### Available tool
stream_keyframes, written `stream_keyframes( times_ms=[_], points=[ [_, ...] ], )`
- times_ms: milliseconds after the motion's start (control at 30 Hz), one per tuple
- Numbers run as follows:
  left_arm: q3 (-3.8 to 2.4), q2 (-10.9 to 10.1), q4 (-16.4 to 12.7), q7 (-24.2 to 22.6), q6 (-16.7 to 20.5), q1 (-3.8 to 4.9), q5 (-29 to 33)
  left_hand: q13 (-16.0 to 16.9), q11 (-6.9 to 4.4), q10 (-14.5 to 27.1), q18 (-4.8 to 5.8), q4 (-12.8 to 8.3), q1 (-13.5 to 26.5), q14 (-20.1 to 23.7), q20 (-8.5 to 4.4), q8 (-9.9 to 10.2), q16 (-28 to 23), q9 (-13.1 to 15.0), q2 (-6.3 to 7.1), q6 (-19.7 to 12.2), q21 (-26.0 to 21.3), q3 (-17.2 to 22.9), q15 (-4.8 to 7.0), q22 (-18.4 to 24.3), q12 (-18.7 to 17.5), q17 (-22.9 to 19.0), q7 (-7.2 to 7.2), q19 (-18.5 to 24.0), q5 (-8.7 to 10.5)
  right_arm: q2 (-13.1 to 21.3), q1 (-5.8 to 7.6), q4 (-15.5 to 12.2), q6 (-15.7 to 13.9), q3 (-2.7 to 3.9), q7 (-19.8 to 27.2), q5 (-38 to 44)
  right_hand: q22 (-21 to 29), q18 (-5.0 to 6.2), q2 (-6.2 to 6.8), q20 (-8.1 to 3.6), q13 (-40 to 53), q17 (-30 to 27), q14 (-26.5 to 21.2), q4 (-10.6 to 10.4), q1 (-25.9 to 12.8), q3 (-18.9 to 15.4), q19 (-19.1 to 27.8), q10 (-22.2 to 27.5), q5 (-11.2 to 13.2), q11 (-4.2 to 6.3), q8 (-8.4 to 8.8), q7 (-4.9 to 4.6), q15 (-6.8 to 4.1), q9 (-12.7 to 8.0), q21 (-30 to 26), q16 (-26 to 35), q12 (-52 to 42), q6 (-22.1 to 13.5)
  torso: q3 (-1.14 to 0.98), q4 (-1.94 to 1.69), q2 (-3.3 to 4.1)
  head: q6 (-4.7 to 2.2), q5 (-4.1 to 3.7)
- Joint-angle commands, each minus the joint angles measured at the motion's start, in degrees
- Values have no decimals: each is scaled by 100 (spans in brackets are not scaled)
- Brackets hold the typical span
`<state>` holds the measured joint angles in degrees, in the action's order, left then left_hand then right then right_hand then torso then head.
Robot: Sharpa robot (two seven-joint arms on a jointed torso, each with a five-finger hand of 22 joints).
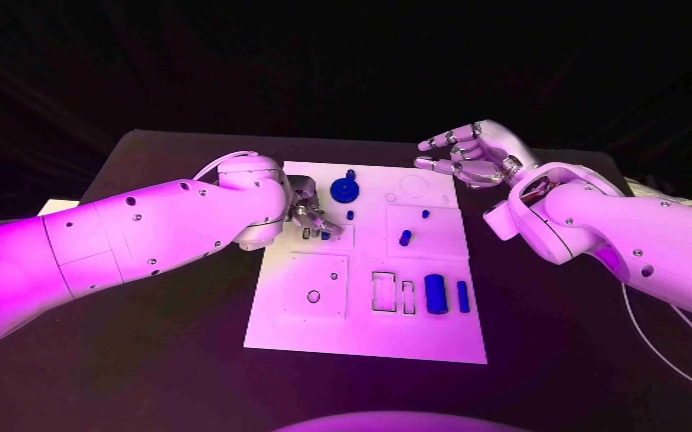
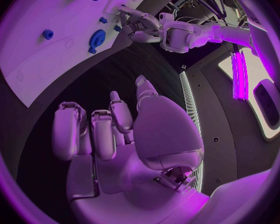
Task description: Assemble the parts on the task board
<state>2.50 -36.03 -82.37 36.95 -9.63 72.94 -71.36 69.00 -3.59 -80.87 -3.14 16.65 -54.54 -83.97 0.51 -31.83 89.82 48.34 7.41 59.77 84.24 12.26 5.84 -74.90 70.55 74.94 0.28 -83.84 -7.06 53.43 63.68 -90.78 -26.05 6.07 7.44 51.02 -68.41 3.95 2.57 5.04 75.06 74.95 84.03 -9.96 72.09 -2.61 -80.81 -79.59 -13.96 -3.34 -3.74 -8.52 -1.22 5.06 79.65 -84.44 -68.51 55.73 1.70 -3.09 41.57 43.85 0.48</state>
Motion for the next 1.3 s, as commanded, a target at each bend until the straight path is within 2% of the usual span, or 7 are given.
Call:
stream_keyframes(
  times_ms=[33,333,533,700,900,1100,1300],
  points=[
    [-10,-23,-51,18,102,-4,103,0,5,-34,115,-4,44,-603,-38,-27,18,4,4,31,26,-23,51,-674,40,1506,-24,-225,16,-13,-4,9,67,1,55,-9,5,35,-28,-10,90,447,366,9,-29,-26,43,34,-3,-4,-14,16,20,9,-35,36,27,27,-1,2,3,-3,2],
    [-215,-203,-204,1,307,60,742,-212,49,128,69,-7,7,-603,-28,66,18,4,-47,-168,-116,-476,32,-487,-165,1506,39,-131,10,-40,-13,80,81,0,56,-26,16,37,-35,-10,82,441,363,-3,-44,-47,47,40,-6,-4,-13,16,20,10,-43,42,37,27,-1,-2,-3,-24,-3],
    [-415,-339,-162,-1,102,317,1172,-450,109,315,24,-3,-45,-603,8,152,18,-21,-126,-312,-264,-813,-12,-299,-389,1506,102,-33,11,-79,-32,154,92,-3,55,-38,16,37,-35,-10,82,441,363,-3,-44,-47,47,40,-6,-4,-13,16,20,10,-43,42,37,27,-8,8,0,-49,32],
    [-464,-327,122,-2,-430,597,1235,-972,239,700,-46,-104,-621,-603,93,452,18,-221,-241,-634,-525,-863,-110,24,-900,1506,257,144,-18,-94,-48,194,98,-4,54,-51,16,37,-35,-10,82,441,363,-3,-44,-47,47,40,-6,-4,-13,16,20,10,-43,42,37,27,-6,-4,1,-67,41],
    [-367,-7,802,-46,-832,755,1016,-1517,445,1099,-115,-119,-1176,-603,257,1003,18,-805,-362,-931,-798,-747,-298,329,-1416,1506,500,316,-29,-108,-58,208,88,-5,61,-58,12,36,-37,-10,86,442,364,-4,-44,-52,45,36,-6,-3,-13,16,20,11,-42,42,30,27,6,-5,5,-105,64],
    [-208,374,1447,-116,-860,738,743,-1443,443,1000,-106,-12,-1184,-603,294,1060,18,-1062,-394,-723,-750,-792,-304,247,-1281,1506,486,258,-24,-131,-62,214,91,-5,77,-60,14,37,-38,-10,81,439,363,-4,-43,-53,46,40,-6,-3,-14,17,20,11,-43,44,37,27,28,22,29,-141,99],
    [-160,561,1770,-157,-989,700,605,-1230,380,817,-67,-3,-1119,-603,257,960,18,-1142,-427,-500,-616,-859,-254,65,-1030,1506,411,148,-20,-133,-69,215,97,-5,81,-60,15,37,-45,-10,80,436,362,-2,-37,-55,46,41,-11,-3,-13,17,19,11,-44,46,38,27,30,38,42,-155,135]
  ],
)
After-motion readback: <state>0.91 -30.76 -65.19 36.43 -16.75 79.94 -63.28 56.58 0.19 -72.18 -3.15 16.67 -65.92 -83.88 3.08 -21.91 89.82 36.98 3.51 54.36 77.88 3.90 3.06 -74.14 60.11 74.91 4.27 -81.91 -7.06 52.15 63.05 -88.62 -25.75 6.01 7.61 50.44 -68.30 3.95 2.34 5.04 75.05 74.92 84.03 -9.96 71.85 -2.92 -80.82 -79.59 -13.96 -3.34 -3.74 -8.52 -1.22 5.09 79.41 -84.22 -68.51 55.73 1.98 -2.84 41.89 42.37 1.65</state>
